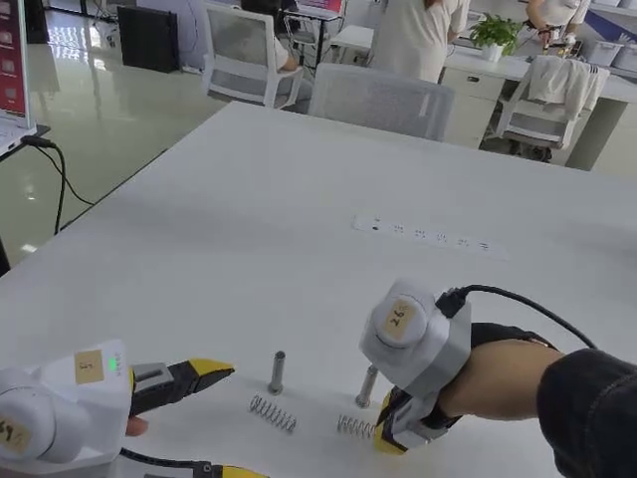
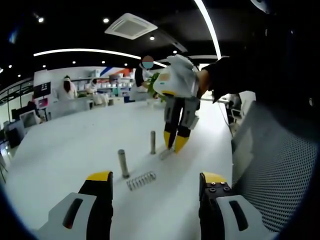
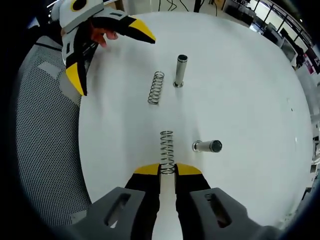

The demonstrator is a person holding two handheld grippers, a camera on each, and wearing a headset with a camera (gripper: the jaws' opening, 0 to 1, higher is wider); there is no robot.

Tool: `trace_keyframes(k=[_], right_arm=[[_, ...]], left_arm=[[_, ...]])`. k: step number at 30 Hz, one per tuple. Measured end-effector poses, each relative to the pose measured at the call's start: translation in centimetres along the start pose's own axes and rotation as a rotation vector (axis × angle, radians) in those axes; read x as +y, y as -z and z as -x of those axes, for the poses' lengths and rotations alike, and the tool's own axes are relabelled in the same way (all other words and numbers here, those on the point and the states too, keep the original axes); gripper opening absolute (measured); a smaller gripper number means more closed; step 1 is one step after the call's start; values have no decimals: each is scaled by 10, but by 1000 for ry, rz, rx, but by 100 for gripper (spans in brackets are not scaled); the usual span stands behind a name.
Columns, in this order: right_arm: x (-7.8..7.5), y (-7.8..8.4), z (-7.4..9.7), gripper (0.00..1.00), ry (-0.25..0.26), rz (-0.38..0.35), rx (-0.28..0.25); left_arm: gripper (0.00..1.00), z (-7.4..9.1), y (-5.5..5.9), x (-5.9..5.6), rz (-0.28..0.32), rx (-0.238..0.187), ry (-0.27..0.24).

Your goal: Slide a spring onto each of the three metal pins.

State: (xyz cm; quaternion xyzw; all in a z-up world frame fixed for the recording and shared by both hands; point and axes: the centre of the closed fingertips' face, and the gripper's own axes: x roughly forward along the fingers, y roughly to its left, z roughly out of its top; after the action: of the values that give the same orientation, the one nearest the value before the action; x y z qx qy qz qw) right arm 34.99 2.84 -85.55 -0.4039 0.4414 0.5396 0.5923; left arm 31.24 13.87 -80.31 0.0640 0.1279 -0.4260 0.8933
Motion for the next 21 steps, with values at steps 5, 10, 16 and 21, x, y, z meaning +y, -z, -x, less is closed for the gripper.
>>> trace_keyframes(k=[5, 10, 16, 21], right_arm=[[8, -7, 12, 8, -27, 3, -13], [20, -15, 21, 8, -51, 38, -16], [32, -28, 30, 8, -71, 85, -26], [39, -36, 33, 8, -82, 124, -26]], left_arm=[[60, -2, -3, -6, -3, 2, 29], [49, -3, -5, -13, -5, 4, 66], [39, -8, -10, -19, -23, 11, 104], [30, -12, -13, -22, -46, 18, 136]])
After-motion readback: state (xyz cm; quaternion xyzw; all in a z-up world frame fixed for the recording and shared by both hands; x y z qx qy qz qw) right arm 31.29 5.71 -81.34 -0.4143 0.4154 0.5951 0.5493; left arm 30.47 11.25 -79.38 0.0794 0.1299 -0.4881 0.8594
